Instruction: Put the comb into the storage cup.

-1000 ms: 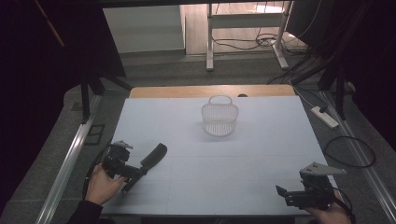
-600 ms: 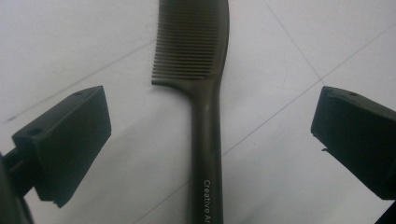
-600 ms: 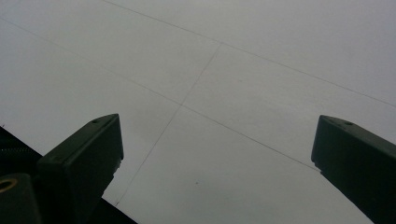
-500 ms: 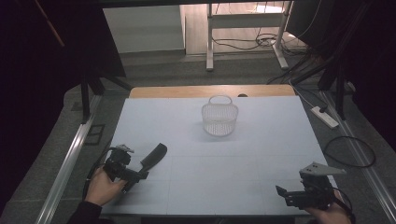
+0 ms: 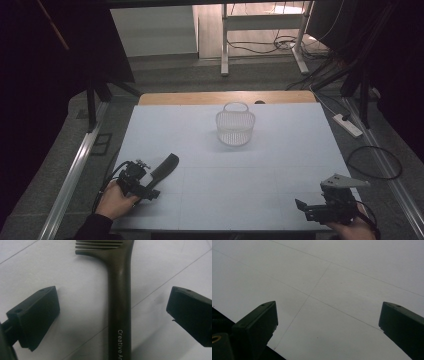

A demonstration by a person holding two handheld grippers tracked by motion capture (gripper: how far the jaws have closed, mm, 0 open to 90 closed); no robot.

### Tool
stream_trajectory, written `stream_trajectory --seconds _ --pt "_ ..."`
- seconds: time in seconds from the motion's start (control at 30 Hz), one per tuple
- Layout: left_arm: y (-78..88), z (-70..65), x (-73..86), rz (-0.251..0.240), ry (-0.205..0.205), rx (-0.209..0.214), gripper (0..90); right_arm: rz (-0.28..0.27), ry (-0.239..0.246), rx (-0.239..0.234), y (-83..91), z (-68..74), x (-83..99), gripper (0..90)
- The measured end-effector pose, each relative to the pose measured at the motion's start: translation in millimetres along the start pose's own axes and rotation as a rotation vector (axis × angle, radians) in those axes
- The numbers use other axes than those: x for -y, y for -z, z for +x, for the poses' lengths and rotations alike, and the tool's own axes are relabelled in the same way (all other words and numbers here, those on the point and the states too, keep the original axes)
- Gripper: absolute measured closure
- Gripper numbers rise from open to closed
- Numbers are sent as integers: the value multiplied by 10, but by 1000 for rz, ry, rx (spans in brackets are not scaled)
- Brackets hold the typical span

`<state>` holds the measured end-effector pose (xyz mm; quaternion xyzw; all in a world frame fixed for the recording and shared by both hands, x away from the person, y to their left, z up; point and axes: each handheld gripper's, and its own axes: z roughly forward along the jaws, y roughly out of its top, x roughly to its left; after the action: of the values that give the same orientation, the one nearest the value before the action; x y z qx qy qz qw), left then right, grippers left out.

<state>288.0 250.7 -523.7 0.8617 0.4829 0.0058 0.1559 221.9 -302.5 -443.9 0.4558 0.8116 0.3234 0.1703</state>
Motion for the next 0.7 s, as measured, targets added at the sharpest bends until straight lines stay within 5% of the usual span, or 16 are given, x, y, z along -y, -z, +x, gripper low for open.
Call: stream_trajectory --seconds 0.2,0.43,0.57,0.7 --pt "-47 -96 -44 55 -45 -78 0 3 1 -1 -3 0 -1 28" --pt "-42 -116 -58 64 -40 -85 3 6 2 -2 -7 2 -2 28" --pt "9 -138 -59 48 -66 -81 126 7 2 -3 -8 2 -3 28" --pt "67 -125 -52 21 -50 -81 353 8 3 -4 -9 2 -3 30"
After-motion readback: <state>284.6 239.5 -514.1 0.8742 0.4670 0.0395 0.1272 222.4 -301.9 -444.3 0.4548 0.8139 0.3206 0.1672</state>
